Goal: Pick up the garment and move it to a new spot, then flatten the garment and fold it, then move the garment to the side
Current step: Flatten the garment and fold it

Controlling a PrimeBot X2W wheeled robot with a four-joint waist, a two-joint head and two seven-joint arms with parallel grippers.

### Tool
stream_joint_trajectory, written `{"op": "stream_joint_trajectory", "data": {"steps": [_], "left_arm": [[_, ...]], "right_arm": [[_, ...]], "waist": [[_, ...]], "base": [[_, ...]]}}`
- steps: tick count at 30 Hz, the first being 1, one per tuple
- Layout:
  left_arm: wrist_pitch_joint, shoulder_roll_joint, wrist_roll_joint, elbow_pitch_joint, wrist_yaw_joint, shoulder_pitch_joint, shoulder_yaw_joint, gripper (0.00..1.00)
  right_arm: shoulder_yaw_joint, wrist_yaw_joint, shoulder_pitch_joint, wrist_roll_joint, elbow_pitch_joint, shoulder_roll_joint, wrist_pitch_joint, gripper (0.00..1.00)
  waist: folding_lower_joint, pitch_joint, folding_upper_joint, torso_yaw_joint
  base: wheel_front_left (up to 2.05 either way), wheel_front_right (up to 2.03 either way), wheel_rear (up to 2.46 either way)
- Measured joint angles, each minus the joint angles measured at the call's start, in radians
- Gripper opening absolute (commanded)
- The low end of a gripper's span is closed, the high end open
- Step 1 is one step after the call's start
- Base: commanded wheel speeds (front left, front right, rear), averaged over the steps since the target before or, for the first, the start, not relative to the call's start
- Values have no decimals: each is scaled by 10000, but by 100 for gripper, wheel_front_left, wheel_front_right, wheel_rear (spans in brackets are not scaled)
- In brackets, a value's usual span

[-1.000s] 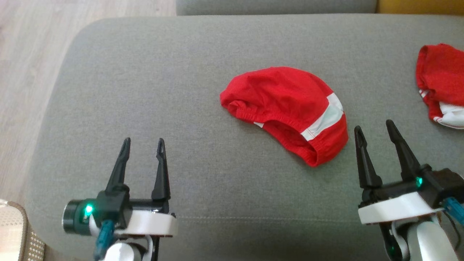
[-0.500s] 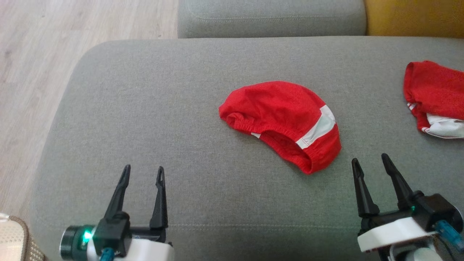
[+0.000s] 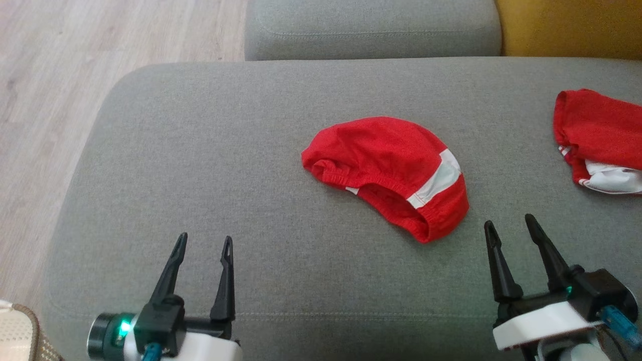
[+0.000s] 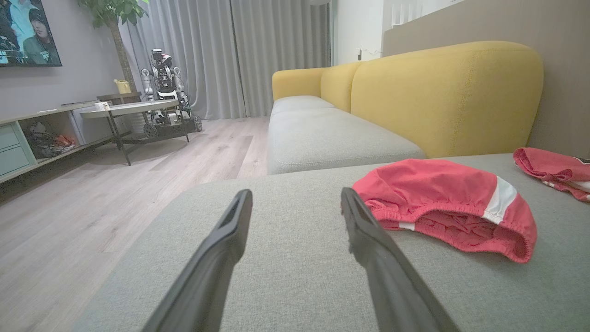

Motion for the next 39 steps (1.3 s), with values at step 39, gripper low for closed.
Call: {"op": "stream_joint_trajectory", "data": {"steps": [39], "left_arm": [[2,-531,-3664,3430,-2667,-3448,-2606,100]], "right_arm": [[-341,0,-1459,169,-1014,13,0,100]], "waist": [[1,2024,0,-742]], "base": [[0,0,0]]}}
